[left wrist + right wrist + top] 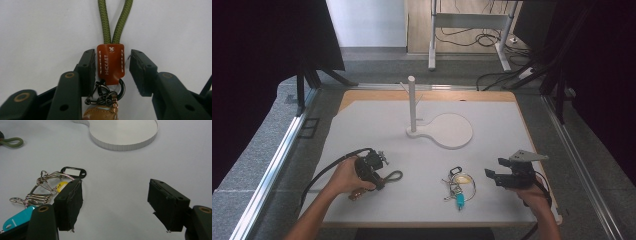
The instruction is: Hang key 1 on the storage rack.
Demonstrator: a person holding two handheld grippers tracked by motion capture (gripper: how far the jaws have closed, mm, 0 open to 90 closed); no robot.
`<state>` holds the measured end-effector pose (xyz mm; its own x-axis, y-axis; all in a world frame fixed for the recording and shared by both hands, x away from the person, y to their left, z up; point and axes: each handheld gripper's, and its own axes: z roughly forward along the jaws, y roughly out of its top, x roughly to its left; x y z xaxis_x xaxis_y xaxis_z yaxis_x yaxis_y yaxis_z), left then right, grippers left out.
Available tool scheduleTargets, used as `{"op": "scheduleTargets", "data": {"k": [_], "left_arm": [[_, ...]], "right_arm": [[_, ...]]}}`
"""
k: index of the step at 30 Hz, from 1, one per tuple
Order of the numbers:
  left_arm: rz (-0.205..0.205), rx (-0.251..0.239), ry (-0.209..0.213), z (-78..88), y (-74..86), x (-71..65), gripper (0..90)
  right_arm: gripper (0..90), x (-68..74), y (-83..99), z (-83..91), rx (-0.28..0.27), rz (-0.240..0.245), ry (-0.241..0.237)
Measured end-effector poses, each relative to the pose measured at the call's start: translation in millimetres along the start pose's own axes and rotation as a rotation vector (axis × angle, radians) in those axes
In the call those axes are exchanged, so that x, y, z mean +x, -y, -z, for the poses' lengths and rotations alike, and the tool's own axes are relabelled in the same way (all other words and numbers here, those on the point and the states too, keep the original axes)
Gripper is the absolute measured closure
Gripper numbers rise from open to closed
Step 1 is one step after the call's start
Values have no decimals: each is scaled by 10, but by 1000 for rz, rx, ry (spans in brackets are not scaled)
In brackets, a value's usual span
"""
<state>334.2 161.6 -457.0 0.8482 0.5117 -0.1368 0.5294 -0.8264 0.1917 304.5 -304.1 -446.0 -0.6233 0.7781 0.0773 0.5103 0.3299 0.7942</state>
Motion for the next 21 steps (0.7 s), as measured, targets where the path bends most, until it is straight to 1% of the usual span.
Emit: {"op": "scheduleTargets", "data": {"k": [1,2,3,5,12,15,16,17,18,19,21], "left_arm": [[-1,-2,-9,-3,2,-4,595],[-1,-2,-9,-3,2,-4,615],[-3,-5,-24,-5,7,-8,632],[-6,-10,-33,-9,15,-12,657],[-5,-35,-45,1,56,-29,666],[5,-44,-54,19,74,-14,668],[19,-69,-56,30,86,-16,668],[23,-88,-57,57,100,-12,668],[23,-88,-57,57,100,-12,668],[28,-126,-51,130,129,-5,668],[35,-164,-47,210,162,7,668]], "right_arm": [[281,0,-1,0,0,1,0],[281,1,-1,-1,0,1,-1],[281,2,-1,-4,-1,1,0],[281,3,0,-8,4,1,-1],[281,18,-1,-14,9,5,6],[282,17,-3,-7,6,3,9],[282,12,-2,-3,5,2,10],[282,7,0,-1,5,-2,13],[282,-1,2,3,6,-3,15],[283,-8,5,5,6,-7,18],[283,-19,8,12,5,-13,22]]}}
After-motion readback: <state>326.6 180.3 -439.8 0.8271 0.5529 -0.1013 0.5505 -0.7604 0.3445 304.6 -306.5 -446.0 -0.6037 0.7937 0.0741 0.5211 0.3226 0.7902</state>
